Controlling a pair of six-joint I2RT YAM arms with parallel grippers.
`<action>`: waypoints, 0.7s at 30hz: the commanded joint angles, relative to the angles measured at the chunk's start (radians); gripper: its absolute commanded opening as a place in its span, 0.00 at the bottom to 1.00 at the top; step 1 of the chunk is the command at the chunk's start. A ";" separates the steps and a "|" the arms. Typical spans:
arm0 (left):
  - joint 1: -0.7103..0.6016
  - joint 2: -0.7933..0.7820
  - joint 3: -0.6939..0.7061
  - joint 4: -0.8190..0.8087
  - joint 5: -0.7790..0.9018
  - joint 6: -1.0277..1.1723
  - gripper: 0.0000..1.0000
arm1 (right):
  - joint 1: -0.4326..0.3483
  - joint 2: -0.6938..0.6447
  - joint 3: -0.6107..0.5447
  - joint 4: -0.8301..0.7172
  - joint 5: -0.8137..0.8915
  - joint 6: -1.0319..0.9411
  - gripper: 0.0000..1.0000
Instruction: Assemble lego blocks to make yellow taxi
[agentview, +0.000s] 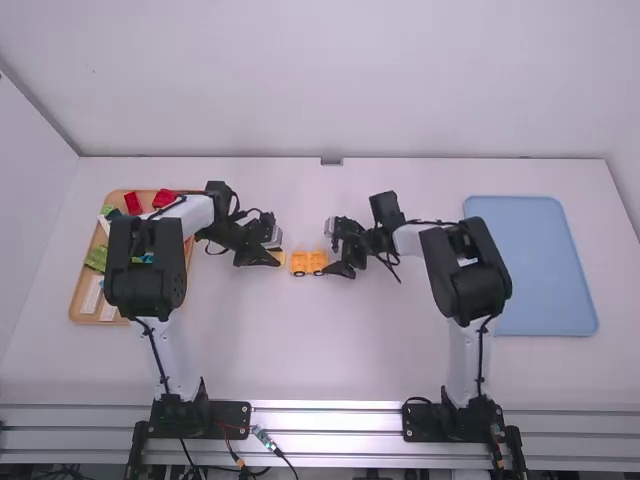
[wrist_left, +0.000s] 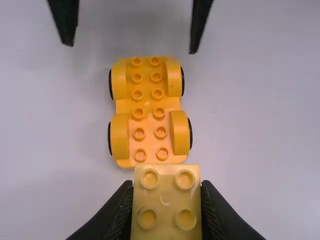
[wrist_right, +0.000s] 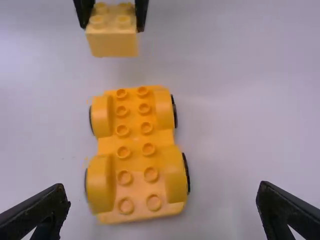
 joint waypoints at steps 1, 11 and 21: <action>-0.009 0.013 0.024 -0.009 0.040 -0.024 0.13 | -0.004 0.052 0.064 -0.069 -0.051 -0.083 0.99; -0.010 0.013 0.065 -0.028 0.054 -0.070 0.18 | 0.036 0.057 0.052 -0.120 -0.079 -0.203 0.99; -0.042 0.013 0.070 -0.043 0.050 -0.071 0.18 | 0.027 0.058 -0.107 0.293 -0.070 0.083 0.99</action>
